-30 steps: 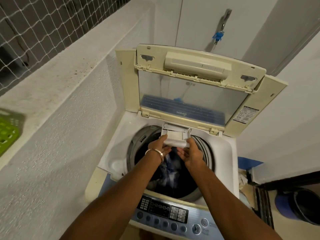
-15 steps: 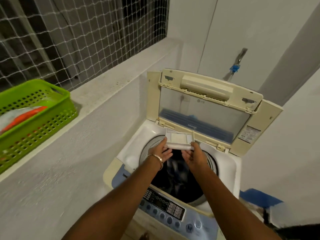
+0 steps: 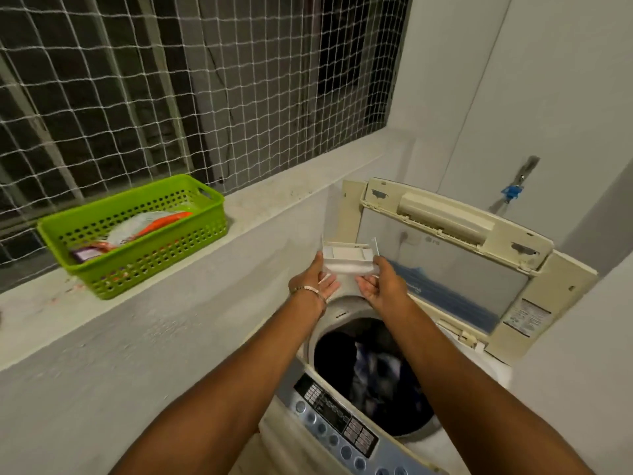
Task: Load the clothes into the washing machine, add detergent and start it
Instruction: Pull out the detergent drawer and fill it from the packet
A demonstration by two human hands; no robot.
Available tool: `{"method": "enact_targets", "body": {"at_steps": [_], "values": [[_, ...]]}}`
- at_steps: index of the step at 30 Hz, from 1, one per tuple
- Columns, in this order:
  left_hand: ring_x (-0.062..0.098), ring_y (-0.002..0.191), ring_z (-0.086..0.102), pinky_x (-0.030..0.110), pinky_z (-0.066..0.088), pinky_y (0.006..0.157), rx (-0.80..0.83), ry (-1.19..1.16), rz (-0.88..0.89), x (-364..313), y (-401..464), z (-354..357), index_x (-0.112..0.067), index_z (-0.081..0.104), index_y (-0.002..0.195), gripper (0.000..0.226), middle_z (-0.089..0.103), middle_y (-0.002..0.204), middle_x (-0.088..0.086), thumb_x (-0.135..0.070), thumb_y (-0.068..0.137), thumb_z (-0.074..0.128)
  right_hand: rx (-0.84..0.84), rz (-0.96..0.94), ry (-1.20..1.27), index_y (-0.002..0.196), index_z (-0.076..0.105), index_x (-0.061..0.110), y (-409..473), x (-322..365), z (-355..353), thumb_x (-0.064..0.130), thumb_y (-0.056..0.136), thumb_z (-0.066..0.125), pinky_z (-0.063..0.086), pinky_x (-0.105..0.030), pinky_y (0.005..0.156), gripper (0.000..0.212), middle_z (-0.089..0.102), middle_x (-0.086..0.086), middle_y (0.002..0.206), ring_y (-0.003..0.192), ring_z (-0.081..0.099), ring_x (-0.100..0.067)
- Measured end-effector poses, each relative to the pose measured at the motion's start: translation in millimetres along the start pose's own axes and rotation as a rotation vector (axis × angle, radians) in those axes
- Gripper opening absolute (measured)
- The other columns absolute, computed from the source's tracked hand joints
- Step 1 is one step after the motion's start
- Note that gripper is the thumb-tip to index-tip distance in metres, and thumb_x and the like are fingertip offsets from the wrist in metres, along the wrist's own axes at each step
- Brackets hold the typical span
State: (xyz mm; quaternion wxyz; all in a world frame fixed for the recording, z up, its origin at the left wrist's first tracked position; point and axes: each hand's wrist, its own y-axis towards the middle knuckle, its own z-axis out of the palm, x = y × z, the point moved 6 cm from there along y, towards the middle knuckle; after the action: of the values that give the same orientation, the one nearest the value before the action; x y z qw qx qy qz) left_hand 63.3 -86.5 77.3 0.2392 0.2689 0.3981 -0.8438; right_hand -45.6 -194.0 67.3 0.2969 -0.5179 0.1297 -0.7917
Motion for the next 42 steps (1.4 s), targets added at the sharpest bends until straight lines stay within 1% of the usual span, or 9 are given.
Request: {"method": "enact_targets", "body": {"at_steps": [12, 15, 18, 24, 28, 30, 32, 37, 42], "values": [[0.03, 0.089, 0.06, 0.038, 0.055, 0.08, -0.088, -0.199, 0.135, -114, 14, -3, 0.003, 0.057, 0.113, 0.042, 0.058, 0.128, 0.025, -0.02, 0.082, 0.075, 0.164, -0.011, -0.14, 0.111, 0.06, 0.003, 17, 18, 144, 0.023, 0.088, 0.067, 0.059, -0.03, 0.062, 0.031, 0.063, -0.013, 0.092, 0.071, 0.063, -0.02], [0.032, 0.092, 0.06, 0.04, 0.052, 0.075, -0.076, -0.237, 0.146, -133, 22, -6, 0.0, 0.057, 0.099, 0.024, 0.06, 0.124, 0.024, -0.014, 0.086, 0.071, 0.158, -0.008, -0.18, 0.113, 0.06, 0.002, 27, 13, 169, 0.023, 0.087, 0.068, 0.06, -0.033, 0.06, 0.035, 0.063, -0.015, 0.098, 0.074, 0.063, -0.02], [0.035, 0.101, 0.062, 0.043, 0.051, 0.077, -0.097, -0.229, 0.167, -149, 32, -10, 0.004, 0.057, 0.117, 0.037, 0.061, 0.117, 0.018, -0.015, 0.088, 0.069, 0.158, -0.015, -0.207, 0.116, 0.059, 0.0, 39, 7, 188, 0.024, 0.085, 0.07, 0.062, -0.032, 0.061, 0.04, 0.065, -0.018, 0.107, 0.079, 0.065, -0.023], [0.02, 0.065, 0.055, 0.032, 0.05, 0.06, -0.071, -0.182, 0.162, -163, 51, -10, -0.004, 0.053, 0.1, 0.016, 0.051, 0.078, 0.008, -0.018, 0.095, 0.058, 0.137, -0.059, -0.272, 0.11, 0.061, 0.001, 63, 1, 210, 0.023, 0.08, 0.074, 0.061, -0.041, 0.079, 0.04, 0.067, -0.02, 0.113, 0.093, 0.07, -0.03], [0.035, 0.109, 0.06, 0.038, 0.047, 0.085, -0.087, -0.154, 0.186, -172, 54, -9, 0.004, 0.045, 0.132, 0.037, 0.058, 0.122, 0.023, -0.013, 0.099, 0.049, 0.164, -0.078, -0.319, 0.119, 0.06, 0.0, 68, 0, 226, 0.025, 0.084, 0.073, 0.061, -0.036, 0.071, 0.045, 0.065, -0.016, 0.114, 0.096, 0.068, -0.03], [0.033, 0.104, 0.06, 0.042, 0.044, 0.096, -0.111, -0.126, 0.178, -171, 56, -9, 0.005, 0.041, 0.138, 0.041, 0.059, 0.12, 0.023, -0.009, 0.1, 0.045, 0.165, -0.09, -0.352, 0.117, 0.06, 0.002, 70, 1, 231, 0.028, 0.086, 0.072, 0.059, -0.031, 0.064, 0.042, 0.065, -0.015, 0.11, 0.097, 0.068, -0.03], [0.03, 0.093, 0.058, 0.043, 0.045, 0.093, -0.136, -0.109, 0.207, -171, 62, -10, 0.006, 0.043, 0.137, 0.04, 0.057, 0.097, 0.016, -0.002, 0.098, 0.044, 0.148, -0.112, -0.392, 0.113, 0.062, 0.003, 75, 2, 233, 0.032, 0.083, 0.075, 0.059, -0.029, 0.059, 0.043, 0.065, -0.014, 0.106, 0.093, 0.068, -0.028], [0.037, 0.112, 0.059, 0.038, 0.048, 0.083, -0.183, -0.093, 0.248, -172, 71, -12, 0.001, 0.042, 0.139, 0.047, 0.055, 0.13, 0.027, 0.006, 0.093, 0.045, 0.102, -0.21, -0.513, 0.09, 0.065, 0.004, 85, 8, 236, 0.036, 0.076, 0.072, 0.056, -0.031, 0.059, 0.035, 0.063, -0.011, 0.08, 0.061, 0.06, -0.021], [0.039, 0.121, 0.056, 0.039, 0.049, 0.084, -0.217, -0.093, 0.276, -170, 75, -12, -0.004, 0.04, 0.141, 0.05, 0.052, 0.134, 0.027, 0.005, 0.092, 0.046, 0.036, -0.338, -0.574, 0.066, 0.063, 0.013, 81, 15, 242, 0.035, 0.082, 0.07, 0.059, -0.036, 0.071, 0.028, 0.064, -0.004, 0.068, 0.056, 0.062, -0.02]]}}
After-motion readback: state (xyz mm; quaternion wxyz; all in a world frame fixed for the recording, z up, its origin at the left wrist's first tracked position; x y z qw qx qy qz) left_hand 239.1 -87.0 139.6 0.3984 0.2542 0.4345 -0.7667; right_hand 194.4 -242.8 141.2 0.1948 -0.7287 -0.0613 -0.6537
